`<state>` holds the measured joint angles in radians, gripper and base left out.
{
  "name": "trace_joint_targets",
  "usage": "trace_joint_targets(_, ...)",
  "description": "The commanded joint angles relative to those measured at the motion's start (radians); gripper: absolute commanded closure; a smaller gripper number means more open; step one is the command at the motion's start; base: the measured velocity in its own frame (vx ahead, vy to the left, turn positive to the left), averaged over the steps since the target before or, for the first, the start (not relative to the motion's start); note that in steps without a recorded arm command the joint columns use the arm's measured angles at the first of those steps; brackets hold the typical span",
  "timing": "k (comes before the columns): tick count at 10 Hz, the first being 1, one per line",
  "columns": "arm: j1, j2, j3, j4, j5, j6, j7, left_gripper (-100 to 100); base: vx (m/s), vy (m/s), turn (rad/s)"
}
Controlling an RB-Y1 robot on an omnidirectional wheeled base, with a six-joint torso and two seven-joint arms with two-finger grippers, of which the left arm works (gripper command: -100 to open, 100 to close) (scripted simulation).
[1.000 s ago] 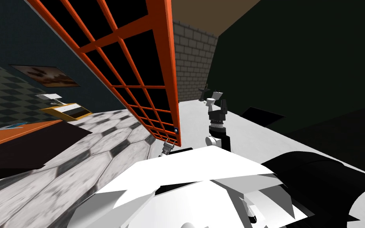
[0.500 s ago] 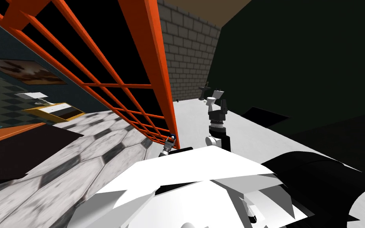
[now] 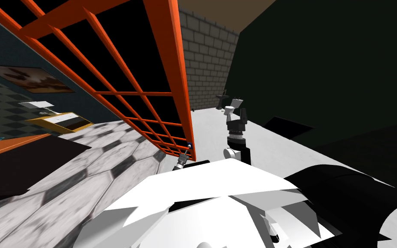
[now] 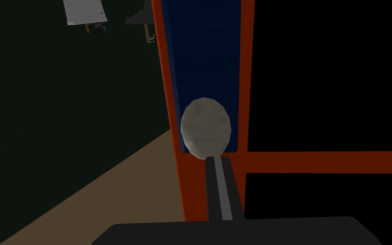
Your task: Push the door open
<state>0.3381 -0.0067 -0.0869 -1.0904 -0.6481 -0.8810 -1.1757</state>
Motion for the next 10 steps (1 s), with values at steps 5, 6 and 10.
trace_joint_targets(5,0.019,0.03,0.012,-0.005,0.015,-0.016,-0.005,-100,-0.079,0.007,0.055)
trace_joint_targets(6,0.025,0.018,0.015,-0.006,0.019,-0.02,-0.006,-100,-0.188,-0.002,0.07)
trace_joint_targets(10,0.014,0.033,0.02,-0.002,0.023,-0.015,-0.009,-100,0.001,-0.045,0.011)
